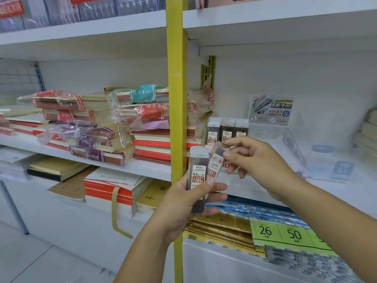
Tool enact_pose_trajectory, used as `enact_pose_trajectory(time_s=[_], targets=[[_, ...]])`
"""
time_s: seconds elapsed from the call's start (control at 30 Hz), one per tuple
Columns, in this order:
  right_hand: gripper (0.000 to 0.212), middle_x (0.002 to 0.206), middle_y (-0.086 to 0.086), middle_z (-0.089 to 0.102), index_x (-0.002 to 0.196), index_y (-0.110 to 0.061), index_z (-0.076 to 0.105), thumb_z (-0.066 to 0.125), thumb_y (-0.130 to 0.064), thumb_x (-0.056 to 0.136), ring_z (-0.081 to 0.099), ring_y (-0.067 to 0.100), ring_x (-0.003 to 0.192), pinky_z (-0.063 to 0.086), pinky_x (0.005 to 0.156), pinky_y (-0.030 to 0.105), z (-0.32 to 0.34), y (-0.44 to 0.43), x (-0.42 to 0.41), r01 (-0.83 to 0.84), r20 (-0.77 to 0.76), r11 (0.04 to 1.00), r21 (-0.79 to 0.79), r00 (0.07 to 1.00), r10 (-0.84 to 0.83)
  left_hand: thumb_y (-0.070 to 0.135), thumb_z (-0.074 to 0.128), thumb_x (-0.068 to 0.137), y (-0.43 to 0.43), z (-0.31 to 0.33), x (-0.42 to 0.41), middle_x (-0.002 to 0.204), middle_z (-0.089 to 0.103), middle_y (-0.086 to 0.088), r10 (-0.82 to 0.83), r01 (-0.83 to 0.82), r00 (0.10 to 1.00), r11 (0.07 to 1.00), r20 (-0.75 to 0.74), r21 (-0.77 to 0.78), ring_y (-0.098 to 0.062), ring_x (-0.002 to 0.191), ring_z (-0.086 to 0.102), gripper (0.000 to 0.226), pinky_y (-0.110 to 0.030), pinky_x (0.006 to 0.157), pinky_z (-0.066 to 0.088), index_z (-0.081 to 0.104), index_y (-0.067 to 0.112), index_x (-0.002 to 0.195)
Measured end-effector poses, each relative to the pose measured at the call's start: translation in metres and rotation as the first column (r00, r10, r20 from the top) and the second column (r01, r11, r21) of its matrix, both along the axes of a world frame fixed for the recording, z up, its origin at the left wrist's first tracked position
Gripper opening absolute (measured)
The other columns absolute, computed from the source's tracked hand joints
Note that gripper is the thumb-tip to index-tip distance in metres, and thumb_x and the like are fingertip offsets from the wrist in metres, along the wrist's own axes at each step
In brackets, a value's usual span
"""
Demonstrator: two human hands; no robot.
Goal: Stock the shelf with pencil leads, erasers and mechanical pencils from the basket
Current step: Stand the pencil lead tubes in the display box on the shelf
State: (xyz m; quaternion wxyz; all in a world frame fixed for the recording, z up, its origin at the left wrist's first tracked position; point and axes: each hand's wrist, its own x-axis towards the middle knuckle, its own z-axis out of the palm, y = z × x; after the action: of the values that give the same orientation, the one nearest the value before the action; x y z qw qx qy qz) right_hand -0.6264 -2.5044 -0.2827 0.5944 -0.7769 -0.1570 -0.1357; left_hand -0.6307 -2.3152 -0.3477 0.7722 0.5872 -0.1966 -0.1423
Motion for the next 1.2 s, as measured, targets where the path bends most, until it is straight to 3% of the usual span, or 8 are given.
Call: enact_pose_trajectory(time_s=[0.17, 0.3, 0.4, 0.57, 0.77, 0.97, 1.07, 1.2], targets=[[0.017, 0.087, 0.013, 0.074, 0.108, -0.012, 0.053, 0.052, 0.0, 0.095, 0.07, 0.025, 0.067, 0.053, 0.052, 0.024, -0.009, -0.016, -0.006, -0.026, -0.039, 0.98, 0.198, 0.999, 0.034, 0.039, 0.072, 0.08, 0.006, -0.004, 0.002, 0.109, 0.076, -0.006, 0.057, -0.057, 0.998, 0.998, -0.005, -0.016, -0.018, 0.087, 0.074, 0.037, -0.022, 0.054, 0.053, 0.068, 0.026, 0.114], [0.047, 0.098, -0.002, 0.074, 0.111, -0.035, 0.061, 0.054, 0.006, 0.089, 0.072, 0.023, 0.076, 0.06, 0.066, 0.03, -0.025, -0.022, -0.018, -0.044, -0.063, 0.999, -0.011, 0.997, 0.043, 0.041, 0.073, 0.076, 0.006, -0.006, 0.006, 0.07, 0.065, 0.0, 0.232, -0.233, 0.972, 0.973, 0.044, 0.001, -0.008, 0.056, 0.051, 0.035, -0.019, 0.046, 0.04, 0.074, 0.019, 0.103], [0.044, 0.104, -0.02, 0.071, 0.098, -0.044, 0.07, 0.065, -0.002, 0.085, 0.069, 0.005, 0.093, 0.056, 0.077, 0.02, -0.037, -0.025, -0.025, -0.041, -0.061, 0.984, -0.172, 0.998, 0.031, 0.039, 0.07, 0.085, 0.006, -0.007, 0.008, 0.062, 0.058, 0.004, 0.319, -0.323, 0.941, 0.946, 0.112, 0.025, -0.008, 0.054, 0.046, 0.02, -0.018, 0.047, 0.04, 0.073, 0.021, 0.094], [0.036, 0.1, -0.027, 0.069, 0.099, -0.035, 0.068, 0.074, -0.005, 0.08, 0.064, -0.006, 0.095, 0.049, 0.077, 0.007, -0.047, -0.02, -0.029, 0.041, 0.005, 0.99, -0.138, 0.999, -0.041, 0.043, 0.073, 0.08, -0.001, -0.009, 0.007, 0.061, 0.051, 0.001, 0.37, -0.371, 0.924, 0.929, 0.096, -0.005, -0.01, 0.054, 0.043, 0.029, -0.022, 0.048, 0.038, 0.074, 0.018, 0.096], [0.022, 0.086, -0.012, 0.068, 0.091, -0.029, 0.063, 0.074, -0.013, 0.08, 0.063, -0.001, 0.076, 0.054, 0.073, 0.018, -0.045, -0.015, -0.025, 0.035, -0.015, 0.977, -0.211, 0.999, -0.039, 0.032, 0.072, 0.087, -0.007, -0.009, 0.008, 0.063, 0.051, 0.001, 0.347, -0.352, 0.931, 0.936, 0.109, 0.025, -0.009, 0.055, 0.04, 0.014, -0.02, 0.046, 0.037, 0.075, 0.02, 0.094], [0.073, 0.097, -0.003, 0.062, 0.126, -0.056, 0.042, 0.061, 0.002, 0.085, 0.063, 0.012, 0.077, 0.055, 0.072, 0.033, -0.006, -0.007, -0.006, -0.102, 0.009, 0.919, -0.382, 0.993, 0.114, 0.051, 0.067, 0.082, -0.008, -0.002, 0.009, 0.087, 0.072, -0.005, 0.358, -0.356, 0.927, 0.934, 0.111, -0.045, -0.006, 0.056, 0.046, 0.034, -0.02, 0.048, 0.039, 0.067, 0.028, 0.108], [0.078, 0.098, 0.001, 0.062, 0.111, -0.065, 0.042, 0.064, 0.003, 0.083, 0.069, 0.016, 0.081, 0.06, 0.064, 0.033, 0.024, -0.009, 0.012, 0.04, 0.137, 0.961, -0.275, 0.991, -0.002, 0.055, 0.062, 0.082, -0.006, -0.002, 0.011, 0.077, 0.063, 0.002, 0.39, -0.386, 0.918, 0.92, 0.068, -0.067, -0.006, 0.055, 0.046, 0.038, -0.02, 0.046, 0.038, 0.062, 0.022, 0.101], [0.058, 0.088, -0.004, 0.069, 0.111, -0.038, 0.035, 0.069, -0.001, 0.081, 0.068, 0.004, 0.075, 0.059, 0.064, 0.024, 0.051, -0.007, 0.046, 0.261, 0.34, 0.955, -0.138, 0.919, -0.202, 0.045, 0.056, 0.095, 0.0, -0.006, 0.015, 0.068, 0.057, 0.004, 0.411, -0.413, 0.906, 0.911, 0.098, -0.007, -0.006, 0.054, 0.048, 0.025, -0.02, 0.047, 0.04, 0.061, 0.022, 0.091]])
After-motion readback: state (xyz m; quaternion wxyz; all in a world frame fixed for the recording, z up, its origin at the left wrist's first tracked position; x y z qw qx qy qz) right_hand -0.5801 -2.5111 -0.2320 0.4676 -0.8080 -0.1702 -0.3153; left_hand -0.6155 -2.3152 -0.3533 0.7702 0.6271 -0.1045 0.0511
